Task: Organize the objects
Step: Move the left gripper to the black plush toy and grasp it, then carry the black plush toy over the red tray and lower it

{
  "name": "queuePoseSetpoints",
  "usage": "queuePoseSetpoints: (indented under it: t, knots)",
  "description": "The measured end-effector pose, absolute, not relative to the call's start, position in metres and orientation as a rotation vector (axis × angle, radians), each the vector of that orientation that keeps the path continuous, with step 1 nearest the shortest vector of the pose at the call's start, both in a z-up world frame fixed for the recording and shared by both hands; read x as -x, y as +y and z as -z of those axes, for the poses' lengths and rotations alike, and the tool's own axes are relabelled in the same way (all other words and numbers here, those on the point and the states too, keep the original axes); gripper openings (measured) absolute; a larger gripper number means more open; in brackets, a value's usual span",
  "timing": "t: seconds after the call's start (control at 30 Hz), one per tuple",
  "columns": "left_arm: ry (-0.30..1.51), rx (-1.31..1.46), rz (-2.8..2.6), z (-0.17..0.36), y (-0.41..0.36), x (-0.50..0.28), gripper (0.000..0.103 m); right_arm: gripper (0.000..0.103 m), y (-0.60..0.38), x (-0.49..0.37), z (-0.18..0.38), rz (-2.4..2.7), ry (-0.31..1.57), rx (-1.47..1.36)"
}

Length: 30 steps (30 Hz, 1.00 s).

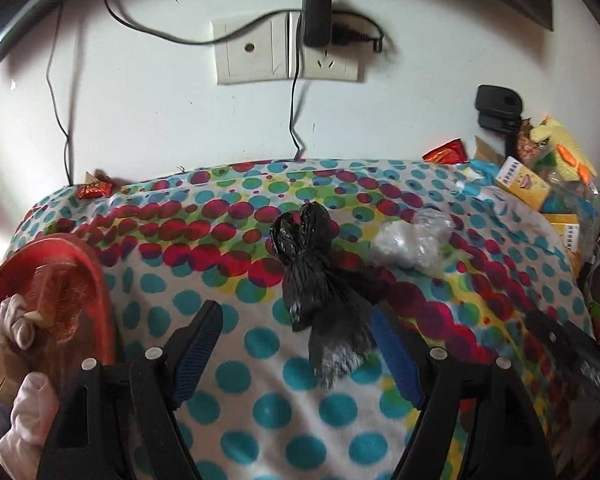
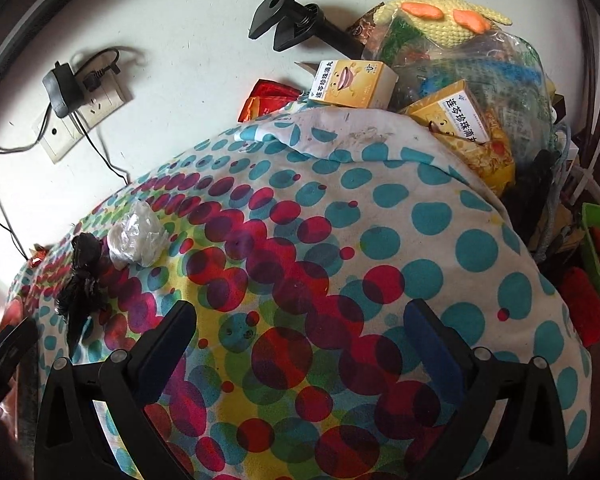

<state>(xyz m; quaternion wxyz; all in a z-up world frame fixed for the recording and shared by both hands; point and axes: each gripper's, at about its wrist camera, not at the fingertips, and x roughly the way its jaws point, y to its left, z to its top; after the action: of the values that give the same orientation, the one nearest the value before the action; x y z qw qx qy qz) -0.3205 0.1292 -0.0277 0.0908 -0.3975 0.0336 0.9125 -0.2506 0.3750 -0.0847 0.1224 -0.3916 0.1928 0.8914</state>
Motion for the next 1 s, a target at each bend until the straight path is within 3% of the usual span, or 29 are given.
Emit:
queuePoseSetpoints:
  t: [0.47,0.53,0.57,0.63,0.67,1.0]
  knots:
    - [0.106,1.383,-2.711,0.076,0.161,0.385,0.078,0.103,0.375,0.25,0.084,-2.614,0.574,1.14]
    - [0.12,1.371,-2.714,0.074,0.166,0.384,0.073,0.103,0.375,0.25,0.084,-2.616,0.574,1.141]
    - [0.117,1.368,-2.71,0.073,0.167,0.384,0.065,0.103,0.375,0.25,0.084,-2.618,0.574,1.141]
    - [0.135,1.353,-2.696,0.07,0.173,0.382,0.047,0.103,0.375,0.25,0.084,-2.618,0.575,1.141]
    - [0.151,1.351,-2.696,0.068,0.176,0.381,0.026,0.103,0.376,0.25,0.084,-2.618,0.575,1.141]
    - [0.237,1.125,-2.785,0.016,0.196,0.342,0.02,0.103,0.375,0.25,0.084,-2.62,0.566,1.146]
